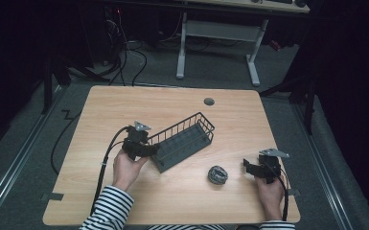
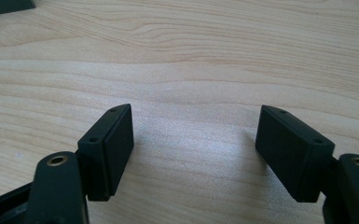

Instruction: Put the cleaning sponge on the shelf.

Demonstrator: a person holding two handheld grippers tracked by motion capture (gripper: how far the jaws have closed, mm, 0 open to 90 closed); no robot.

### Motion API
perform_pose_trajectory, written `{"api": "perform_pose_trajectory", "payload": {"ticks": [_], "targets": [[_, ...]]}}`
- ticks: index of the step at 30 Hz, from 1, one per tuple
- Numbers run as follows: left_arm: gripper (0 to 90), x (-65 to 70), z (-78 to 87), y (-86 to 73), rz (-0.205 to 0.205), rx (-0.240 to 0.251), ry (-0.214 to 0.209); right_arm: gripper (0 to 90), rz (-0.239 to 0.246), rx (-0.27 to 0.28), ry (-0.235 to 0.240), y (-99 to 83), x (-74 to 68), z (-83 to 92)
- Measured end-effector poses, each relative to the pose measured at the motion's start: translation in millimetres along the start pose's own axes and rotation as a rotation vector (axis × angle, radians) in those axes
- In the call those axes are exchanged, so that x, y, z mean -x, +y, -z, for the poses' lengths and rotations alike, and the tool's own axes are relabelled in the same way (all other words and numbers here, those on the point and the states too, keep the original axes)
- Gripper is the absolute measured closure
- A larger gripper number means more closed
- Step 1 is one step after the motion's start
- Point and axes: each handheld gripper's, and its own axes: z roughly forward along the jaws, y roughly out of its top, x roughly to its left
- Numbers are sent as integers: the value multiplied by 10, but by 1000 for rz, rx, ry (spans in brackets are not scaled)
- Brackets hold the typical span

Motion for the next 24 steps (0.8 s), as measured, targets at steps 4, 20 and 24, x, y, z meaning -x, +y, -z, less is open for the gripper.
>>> {"api": "perform_pose_trajectory", "payload": {"ticks": [4,20,24], "targets": [[462,14,-10,1,-1,1,-5,280,0,0,0,0,0,0],[225,-54,145,8,13,71,-28,279,0,0,1,0,0,0],[227,-125,257,-23,11,109,-28,279,0,0,1,0,0,0]]}}
